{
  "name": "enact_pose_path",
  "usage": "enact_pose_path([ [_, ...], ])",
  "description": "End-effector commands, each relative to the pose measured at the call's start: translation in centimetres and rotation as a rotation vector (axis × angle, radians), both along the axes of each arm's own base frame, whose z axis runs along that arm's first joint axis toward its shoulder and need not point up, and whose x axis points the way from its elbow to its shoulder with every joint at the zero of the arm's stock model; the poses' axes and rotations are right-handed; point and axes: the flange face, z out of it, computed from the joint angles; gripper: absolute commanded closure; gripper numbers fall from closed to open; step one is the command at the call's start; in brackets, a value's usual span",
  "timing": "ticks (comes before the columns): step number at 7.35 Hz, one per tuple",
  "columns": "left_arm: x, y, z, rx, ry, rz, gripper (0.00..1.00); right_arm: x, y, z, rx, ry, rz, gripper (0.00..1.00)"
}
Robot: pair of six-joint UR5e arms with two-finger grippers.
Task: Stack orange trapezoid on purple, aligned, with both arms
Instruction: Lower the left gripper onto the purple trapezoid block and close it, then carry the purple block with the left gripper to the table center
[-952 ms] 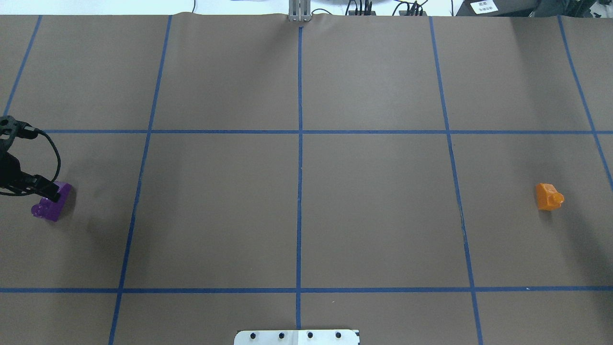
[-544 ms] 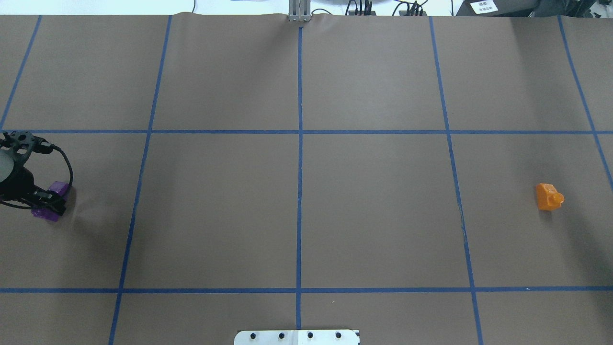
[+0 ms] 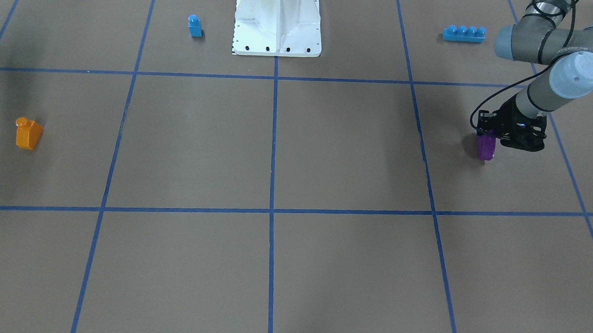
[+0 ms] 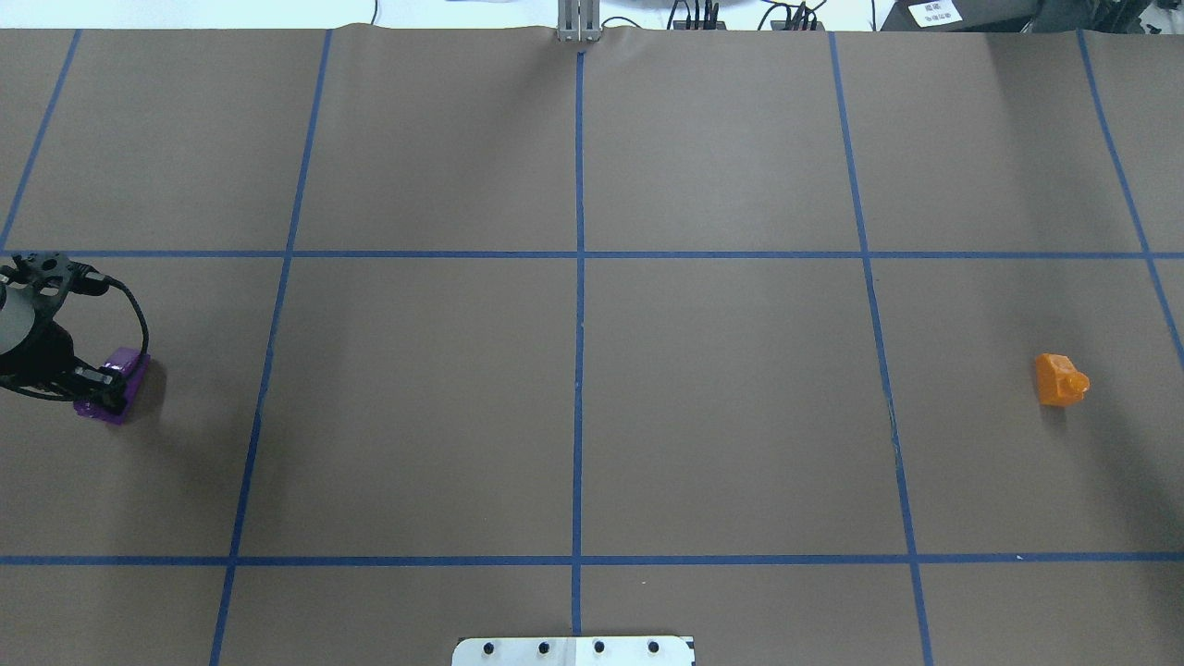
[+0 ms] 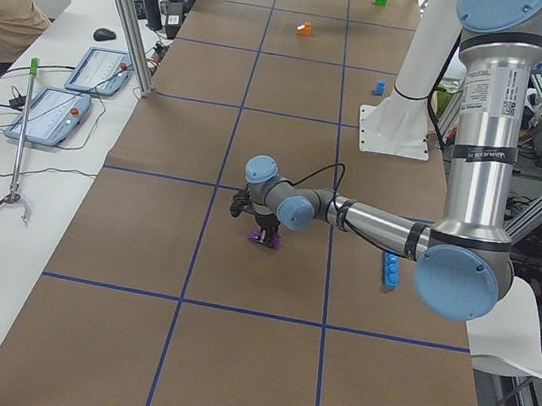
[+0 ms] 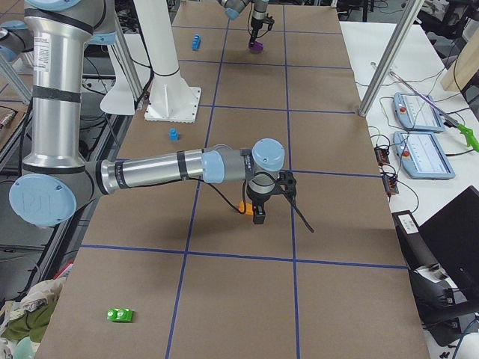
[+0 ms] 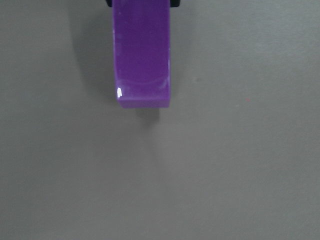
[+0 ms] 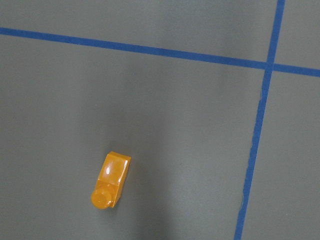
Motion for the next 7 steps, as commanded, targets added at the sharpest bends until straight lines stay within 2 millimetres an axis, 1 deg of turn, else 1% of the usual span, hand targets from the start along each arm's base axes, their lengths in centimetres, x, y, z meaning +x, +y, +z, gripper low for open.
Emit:
enact_pose_path([
  [1, 3.0, -3.1, -9.6, -0.043, 0.057, -0.084, 1.00, -0.7, 0.1, -0.2, 0.000, -0.003, -0.013, 0.00],
  [2, 5.9, -2.8, -14.9, -0.091, 0.100, -0.135, 1.00, -1.7, 0.0, -0.5, 0.016, -0.006, -0.032, 0.00],
  [3, 11.7, -1.5, -20.7, -0.137, 0.143, -0.137, 1.00, -3.7, -0.1, -0.7, 0.061, -0.021, -0.073, 0.00],
  [4, 17.0, 0.7, -25.8, -0.196, 0.160, -0.134, 1.00, -4.9, 0.0, -0.9, 0.071, -0.026, -0.090, 0.00],
  [5, 21.5, 1.5, -30.1, -0.178, 0.163, -0.180, 1.00, -5.7, 0.0, -1.3, 0.017, -0.023, -0.049, 0.00],
  [6, 26.0, 1.5, -33.4, -0.169, 0.137, -0.194, 1.00, -7.2, -0.1, -2.0, -0.006, -0.029, -0.021, 0.00],
  [7, 30.1, -0.5, -36.9, -0.190, 0.088, -0.202, 1.00, -8.7, 0.0, -2.4, 0.001, -0.039, -0.011, 0.00],
])
